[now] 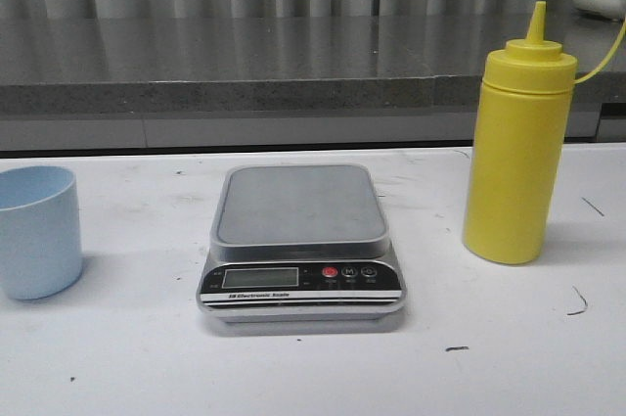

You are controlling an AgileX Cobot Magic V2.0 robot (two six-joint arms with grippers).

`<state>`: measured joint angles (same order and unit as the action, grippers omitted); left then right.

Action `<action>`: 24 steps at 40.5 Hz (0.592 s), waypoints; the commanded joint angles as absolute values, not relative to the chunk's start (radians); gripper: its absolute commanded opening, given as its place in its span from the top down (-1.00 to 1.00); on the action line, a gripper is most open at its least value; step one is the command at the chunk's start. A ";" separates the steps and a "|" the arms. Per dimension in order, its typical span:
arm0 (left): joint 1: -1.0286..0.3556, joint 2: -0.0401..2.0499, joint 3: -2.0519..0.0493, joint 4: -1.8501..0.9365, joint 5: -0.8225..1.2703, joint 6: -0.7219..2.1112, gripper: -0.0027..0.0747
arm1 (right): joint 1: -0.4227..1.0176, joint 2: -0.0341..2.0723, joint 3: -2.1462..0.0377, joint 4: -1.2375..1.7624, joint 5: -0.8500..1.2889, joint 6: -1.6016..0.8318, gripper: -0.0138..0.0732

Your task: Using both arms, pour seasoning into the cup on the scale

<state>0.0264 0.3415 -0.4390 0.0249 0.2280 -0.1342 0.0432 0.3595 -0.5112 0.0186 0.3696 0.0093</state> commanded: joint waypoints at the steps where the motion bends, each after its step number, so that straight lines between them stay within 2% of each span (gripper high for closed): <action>1: 0.028 0.367 -0.476 0.027 0.163 -0.136 0.98 | 0.045 0.400 -0.551 0.019 0.290 0.007 0.96; 4: 0.028 0.367 -0.476 0.027 0.163 -0.136 0.98 | 0.045 0.399 -0.551 0.019 0.289 0.007 0.94; 7: 0.028 0.367 -0.476 0.027 0.164 -0.136 0.89 | 0.045 0.399 -0.551 0.019 0.289 0.007 0.78; 9: 0.028 0.367 -0.476 0.027 0.164 -0.136 0.73 | 0.045 0.399 -0.551 0.019 0.289 0.007 0.62; 11: 0.028 0.367 -0.476 0.027 0.164 -0.136 0.48 | 0.045 0.399 -0.551 0.019 0.290 0.007 0.39; 16: 0.028 0.367 -0.476 0.027 0.164 -0.136 -0.41 | 0.045 0.399 -0.551 0.019 0.296 0.007 -0.32; 19: 0.028 0.367 -0.476 0.027 0.164 -0.136 -0.75 | 0.045 0.399 -0.551 0.019 0.300 0.007 -0.69; 21: 0.028 0.367 -0.476 0.027 0.164 -0.136 -0.86 | 0.045 0.399 -0.551 0.019 0.304 0.007 -0.71; 24: 0.028 0.367 -0.476 0.027 0.164 -0.136 -0.86 | 0.045 0.399 -0.551 0.019 0.311 0.007 -0.68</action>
<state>0.0264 0.3522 -0.4413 0.0265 0.2340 -0.1336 0.0432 0.3860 -0.5134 0.0225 0.3772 0.0093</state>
